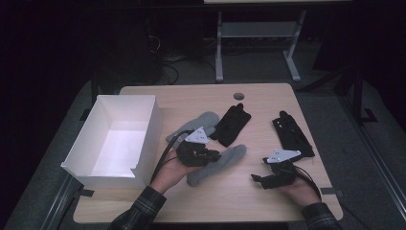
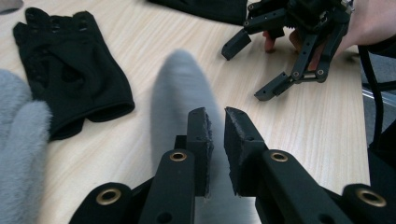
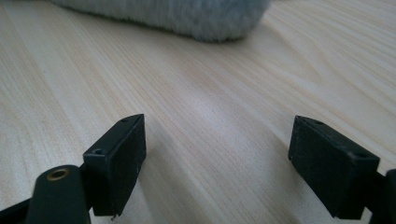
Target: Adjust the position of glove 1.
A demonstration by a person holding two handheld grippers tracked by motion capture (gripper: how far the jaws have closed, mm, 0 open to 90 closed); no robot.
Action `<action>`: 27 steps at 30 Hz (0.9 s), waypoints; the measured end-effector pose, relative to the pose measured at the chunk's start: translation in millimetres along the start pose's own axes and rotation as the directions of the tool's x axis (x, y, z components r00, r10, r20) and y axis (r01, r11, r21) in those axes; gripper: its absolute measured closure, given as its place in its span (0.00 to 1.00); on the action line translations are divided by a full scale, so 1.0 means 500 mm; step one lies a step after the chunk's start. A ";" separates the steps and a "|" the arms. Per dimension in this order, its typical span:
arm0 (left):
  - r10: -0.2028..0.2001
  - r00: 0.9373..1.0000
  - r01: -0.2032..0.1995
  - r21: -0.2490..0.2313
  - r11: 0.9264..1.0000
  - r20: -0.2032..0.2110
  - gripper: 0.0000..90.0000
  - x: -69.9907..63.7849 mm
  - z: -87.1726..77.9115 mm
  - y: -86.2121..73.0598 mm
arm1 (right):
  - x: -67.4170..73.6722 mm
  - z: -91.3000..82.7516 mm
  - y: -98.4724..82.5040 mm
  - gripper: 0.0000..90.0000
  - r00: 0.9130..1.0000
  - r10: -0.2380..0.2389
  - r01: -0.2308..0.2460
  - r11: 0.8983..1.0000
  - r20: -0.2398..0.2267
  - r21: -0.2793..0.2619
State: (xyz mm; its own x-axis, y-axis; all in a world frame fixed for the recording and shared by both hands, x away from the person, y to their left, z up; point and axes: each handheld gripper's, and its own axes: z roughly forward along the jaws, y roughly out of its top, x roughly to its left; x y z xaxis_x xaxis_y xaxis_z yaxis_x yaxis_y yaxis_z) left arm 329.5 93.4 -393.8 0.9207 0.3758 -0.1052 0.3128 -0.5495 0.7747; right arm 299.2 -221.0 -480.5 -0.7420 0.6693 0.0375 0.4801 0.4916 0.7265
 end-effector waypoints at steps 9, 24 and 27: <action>-0.036 0.999 0.037 0.078 0.996 -0.020 0.98 0.007 0.004 -0.050 | -0.001 -0.001 -0.003 0.20 1.000 -0.005 0.005 1.000 0.000 -0.004; -0.083 0.996 0.087 0.182 0.980 -0.027 0.98 -0.022 0.005 -0.118 | -0.003 -0.005 -0.006 0.18 1.000 0.005 -0.005 1.000 0.003 -0.001; -0.097 0.995 0.096 0.175 0.980 0.001 0.97 -0.034 0.010 -0.120 | -0.003 -0.004 -0.005 0.18 1.000 0.005 -0.005 1.000 0.006 -0.001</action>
State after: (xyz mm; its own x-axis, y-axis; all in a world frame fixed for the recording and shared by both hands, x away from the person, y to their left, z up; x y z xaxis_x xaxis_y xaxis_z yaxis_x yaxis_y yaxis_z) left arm 296.1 116.3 -441.5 0.8861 0.4269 -0.1806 0.4355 -0.6332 0.6399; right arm 298.1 -224.2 -481.1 -0.7366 0.6753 0.0372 0.4837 0.4876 0.7268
